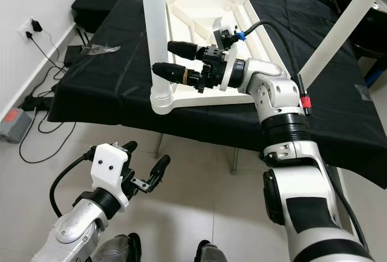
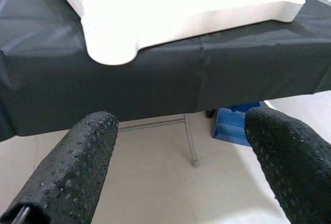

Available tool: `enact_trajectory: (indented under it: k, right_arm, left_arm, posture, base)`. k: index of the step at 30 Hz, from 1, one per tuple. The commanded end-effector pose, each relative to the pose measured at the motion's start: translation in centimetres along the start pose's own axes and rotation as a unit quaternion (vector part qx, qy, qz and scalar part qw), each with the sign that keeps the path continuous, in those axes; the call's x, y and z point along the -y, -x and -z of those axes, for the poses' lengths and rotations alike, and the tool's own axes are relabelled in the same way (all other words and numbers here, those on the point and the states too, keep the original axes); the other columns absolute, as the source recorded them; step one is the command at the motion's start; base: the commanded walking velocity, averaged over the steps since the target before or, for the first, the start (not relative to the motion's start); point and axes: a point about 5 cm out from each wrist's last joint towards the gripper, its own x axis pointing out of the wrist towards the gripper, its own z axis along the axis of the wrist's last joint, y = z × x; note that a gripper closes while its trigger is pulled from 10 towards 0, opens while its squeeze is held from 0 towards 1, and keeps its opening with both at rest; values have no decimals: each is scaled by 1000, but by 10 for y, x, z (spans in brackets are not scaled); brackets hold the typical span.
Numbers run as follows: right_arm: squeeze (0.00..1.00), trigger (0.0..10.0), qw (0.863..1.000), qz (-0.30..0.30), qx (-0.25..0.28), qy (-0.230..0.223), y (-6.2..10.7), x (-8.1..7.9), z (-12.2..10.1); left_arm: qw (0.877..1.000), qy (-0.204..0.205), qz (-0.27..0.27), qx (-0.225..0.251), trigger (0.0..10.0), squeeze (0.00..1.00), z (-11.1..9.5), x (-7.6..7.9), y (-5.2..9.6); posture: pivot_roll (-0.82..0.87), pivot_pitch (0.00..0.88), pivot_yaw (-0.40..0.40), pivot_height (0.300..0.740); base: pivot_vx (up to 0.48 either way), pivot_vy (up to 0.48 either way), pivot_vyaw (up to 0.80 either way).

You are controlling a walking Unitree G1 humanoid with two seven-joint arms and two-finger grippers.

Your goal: Building children table

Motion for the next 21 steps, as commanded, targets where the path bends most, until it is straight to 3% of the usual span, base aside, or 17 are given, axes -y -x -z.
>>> enact_trajectory:
  k: [1,13,15,21]
  right_arm:
    - [0,10000,1000,-2,-10,10,-7,2,-2]
    - [0,10000,999,34,-7,32,-18,11,-10]
    - [0,10000,998,43,3,34,-30,12,-11]
    - [0,10000,999,35,15,32,-44,9,-10]
  left_arm:
    - [1000,-3,1,-7,10000,0,1,2,3]
    - [1000,-3,0,-6,10000,0,-2,4,4]
    - [1000,-4,1,-5,10000,0,-3,4,4]
    - [1000,-5,0,-5,10000,0,-4,5,5]
  posture:
    - [186,244,-95,740]
    - [186,261,-98,740]
    - [197,273,-101,740]
    - [199,278,-97,740]
  base:
    - [0,0,0]
    - [0,0,0]
    - [0,0,0]
    - [0,0,0]
